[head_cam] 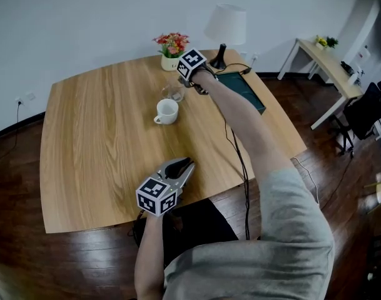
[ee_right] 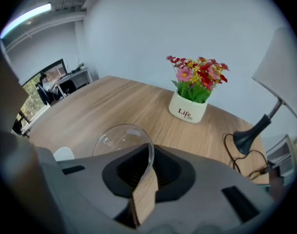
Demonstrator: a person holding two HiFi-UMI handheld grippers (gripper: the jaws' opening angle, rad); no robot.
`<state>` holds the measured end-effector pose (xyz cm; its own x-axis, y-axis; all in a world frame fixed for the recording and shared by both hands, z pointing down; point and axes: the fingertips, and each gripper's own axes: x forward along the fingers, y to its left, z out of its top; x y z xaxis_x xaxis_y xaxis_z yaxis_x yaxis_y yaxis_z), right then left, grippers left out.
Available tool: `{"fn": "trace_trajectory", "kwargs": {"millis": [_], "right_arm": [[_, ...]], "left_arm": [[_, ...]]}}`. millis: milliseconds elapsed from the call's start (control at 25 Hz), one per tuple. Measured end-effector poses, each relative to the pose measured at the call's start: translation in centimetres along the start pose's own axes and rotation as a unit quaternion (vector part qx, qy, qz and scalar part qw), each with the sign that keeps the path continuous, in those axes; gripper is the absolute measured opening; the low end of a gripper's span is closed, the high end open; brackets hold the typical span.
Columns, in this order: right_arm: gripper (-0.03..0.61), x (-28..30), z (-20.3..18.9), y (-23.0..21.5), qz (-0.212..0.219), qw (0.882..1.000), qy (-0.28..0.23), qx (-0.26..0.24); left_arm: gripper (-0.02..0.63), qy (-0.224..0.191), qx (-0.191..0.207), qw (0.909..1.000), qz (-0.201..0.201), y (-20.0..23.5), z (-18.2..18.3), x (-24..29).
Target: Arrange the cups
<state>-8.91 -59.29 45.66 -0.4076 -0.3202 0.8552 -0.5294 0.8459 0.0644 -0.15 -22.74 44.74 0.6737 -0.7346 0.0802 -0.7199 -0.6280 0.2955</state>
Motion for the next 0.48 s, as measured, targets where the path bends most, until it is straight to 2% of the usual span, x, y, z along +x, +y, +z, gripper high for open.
{"fn": "trace_trajectory", "kwargs": {"millis": [80,280,400,480], "right_arm": [[0.031,-0.5,0.1,0.5,0.016,1.0,-0.012,0.017],[0.031,-2.5,-1.2,0.4,0.03,0.999,-0.031,0.009],[0.031,-5.7,-1.4,-0.9,0.053,0.996,-0.068,0.039],[0.031,-9.0,-0.9,-3.0,0.046,0.994,-0.09,0.05]], "left_arm": [[0.054,0.002,0.003,1.0,0.0,0.1,0.1,0.0],[0.054,0.018,0.032,0.9993,0.011,-0.2,-0.7,0.4],[0.054,0.012,0.02,0.9997,0.009,0.1,-0.2,0.1],[0.054,0.009,0.017,0.9998,0.01,0.4,0.3,-0.1]]}}
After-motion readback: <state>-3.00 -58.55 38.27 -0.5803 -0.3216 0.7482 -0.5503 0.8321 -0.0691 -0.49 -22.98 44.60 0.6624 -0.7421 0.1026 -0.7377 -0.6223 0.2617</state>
